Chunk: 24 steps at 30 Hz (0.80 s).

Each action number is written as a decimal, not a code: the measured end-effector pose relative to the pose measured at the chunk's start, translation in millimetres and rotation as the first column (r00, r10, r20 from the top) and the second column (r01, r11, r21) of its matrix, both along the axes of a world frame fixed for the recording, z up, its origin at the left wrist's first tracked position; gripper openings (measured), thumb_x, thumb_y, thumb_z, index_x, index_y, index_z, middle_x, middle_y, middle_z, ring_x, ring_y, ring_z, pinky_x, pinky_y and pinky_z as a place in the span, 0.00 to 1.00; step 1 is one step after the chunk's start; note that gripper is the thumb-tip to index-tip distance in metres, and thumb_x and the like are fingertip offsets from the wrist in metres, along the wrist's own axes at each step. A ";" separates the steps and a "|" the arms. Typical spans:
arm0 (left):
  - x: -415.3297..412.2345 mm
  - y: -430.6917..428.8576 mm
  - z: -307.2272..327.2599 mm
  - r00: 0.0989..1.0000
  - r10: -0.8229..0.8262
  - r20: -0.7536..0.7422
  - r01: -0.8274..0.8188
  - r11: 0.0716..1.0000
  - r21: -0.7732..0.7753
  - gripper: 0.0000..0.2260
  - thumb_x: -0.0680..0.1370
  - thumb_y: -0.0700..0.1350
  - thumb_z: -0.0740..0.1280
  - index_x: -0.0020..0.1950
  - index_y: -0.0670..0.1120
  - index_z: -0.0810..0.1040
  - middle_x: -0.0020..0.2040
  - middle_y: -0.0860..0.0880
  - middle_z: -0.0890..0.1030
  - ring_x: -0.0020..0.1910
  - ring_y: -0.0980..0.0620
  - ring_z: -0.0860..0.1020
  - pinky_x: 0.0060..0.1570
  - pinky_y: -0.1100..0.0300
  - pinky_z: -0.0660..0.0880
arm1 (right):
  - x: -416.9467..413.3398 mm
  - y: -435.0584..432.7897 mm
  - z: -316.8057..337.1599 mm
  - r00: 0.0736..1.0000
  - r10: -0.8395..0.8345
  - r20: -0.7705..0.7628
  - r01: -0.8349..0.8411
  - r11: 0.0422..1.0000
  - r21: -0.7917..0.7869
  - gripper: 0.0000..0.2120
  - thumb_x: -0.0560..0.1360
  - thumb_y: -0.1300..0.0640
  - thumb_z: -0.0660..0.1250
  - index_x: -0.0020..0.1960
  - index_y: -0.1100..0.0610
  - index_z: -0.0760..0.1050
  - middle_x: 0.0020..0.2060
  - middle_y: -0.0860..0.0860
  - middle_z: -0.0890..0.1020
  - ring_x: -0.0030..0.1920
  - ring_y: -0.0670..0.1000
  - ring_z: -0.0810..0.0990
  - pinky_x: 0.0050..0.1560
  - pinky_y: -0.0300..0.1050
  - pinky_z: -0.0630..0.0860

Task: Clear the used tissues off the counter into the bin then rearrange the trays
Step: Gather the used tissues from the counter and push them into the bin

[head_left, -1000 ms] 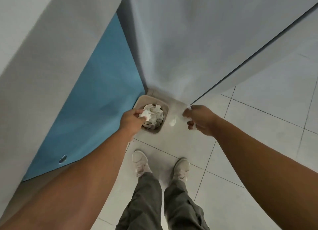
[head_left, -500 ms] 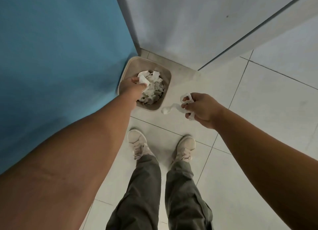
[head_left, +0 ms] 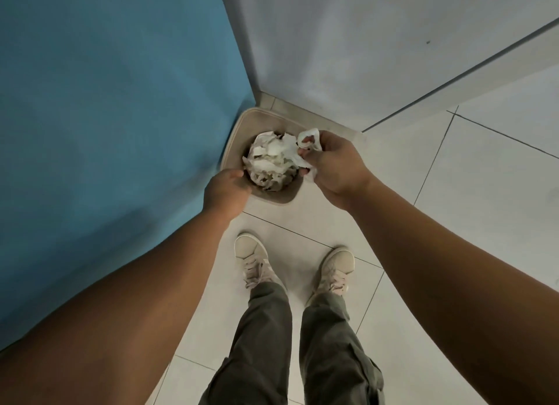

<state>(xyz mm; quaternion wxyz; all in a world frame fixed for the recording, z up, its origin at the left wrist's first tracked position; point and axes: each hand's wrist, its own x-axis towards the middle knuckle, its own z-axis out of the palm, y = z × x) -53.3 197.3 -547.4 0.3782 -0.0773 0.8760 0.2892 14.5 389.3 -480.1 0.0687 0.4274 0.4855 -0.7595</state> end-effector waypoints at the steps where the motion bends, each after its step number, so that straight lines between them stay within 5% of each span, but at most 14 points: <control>1: 0.2 -5.4 -1.0 1.000 0.019 -0.001 -0.019 1.000 0.004 0.16 0.76 0.42 0.70 0.64 0.50 0.78 0.64 0.51 0.79 0.58 0.51 0.77 0.52 0.61 0.71 | -7.5 -3.3 -3.5 1.000 0.021 0.013 -0.022 0.999 0.036 0.13 0.76 0.72 0.60 0.55 0.60 0.77 0.43 0.55 0.82 0.39 0.51 0.80 0.34 0.42 0.74; 4: 1.1 -17.8 -4.6 0.996 0.073 -0.041 -0.073 0.997 -0.002 0.13 0.77 0.41 0.69 0.61 0.48 0.79 0.62 0.50 0.80 0.60 0.51 0.78 0.55 0.61 0.71 | -24.7 -13.6 -29.6 0.987 0.118 0.110 -0.139 0.968 0.207 0.12 0.75 0.67 0.61 0.50 0.53 0.78 0.45 0.54 0.83 0.45 0.56 0.83 0.40 0.48 0.80; 8: 3.9 -25.5 -10.9 0.988 0.139 -0.063 -0.138 0.990 0.022 0.10 0.76 0.42 0.69 0.57 0.50 0.80 0.60 0.50 0.81 0.59 0.51 0.79 0.57 0.60 0.73 | -38.1 -24.1 -64.4 0.935 0.247 0.255 -0.310 0.917 0.249 0.15 0.74 0.62 0.63 0.59 0.55 0.77 0.49 0.54 0.82 0.50 0.58 0.82 0.52 0.58 0.81; 14: 2.5 -21.8 -6.4 0.983 0.178 -0.040 -0.175 0.983 0.063 0.09 0.77 0.40 0.69 0.55 0.51 0.78 0.60 0.50 0.80 0.58 0.52 0.78 0.54 0.61 0.71 | -51.7 -31.0 -75.9 0.918 0.244 0.313 -0.305 0.938 0.166 0.19 0.77 0.56 0.66 0.68 0.52 0.70 0.54 0.50 0.76 0.50 0.50 0.78 0.54 0.47 0.76; 20: -2.3 -4.0 32.1 0.990 0.133 -0.056 -0.129 0.989 0.069 0.12 0.77 0.39 0.67 0.60 0.48 0.79 0.61 0.49 0.80 0.59 0.51 0.78 0.59 0.58 0.73 | -31.1 -12.0 -42.6 0.852 0.326 0.409 -0.456 0.846 0.276 0.19 0.77 0.61 0.60 0.68 0.54 0.71 0.49 0.50 0.76 0.43 0.50 0.76 0.37 0.39 0.71; 24: -3.2 14.3 82.9 0.993 0.037 -0.113 -0.028 0.996 0.079 0.11 0.78 0.40 0.66 0.59 0.48 0.79 0.59 0.49 0.81 0.58 0.48 0.79 0.59 0.56 0.75 | -16.9 -2.7 10.7 0.847 0.348 0.401 -0.485 0.815 0.316 0.18 0.78 0.61 0.59 0.67 0.58 0.73 0.57 0.53 0.80 0.56 0.52 0.76 0.52 0.43 0.75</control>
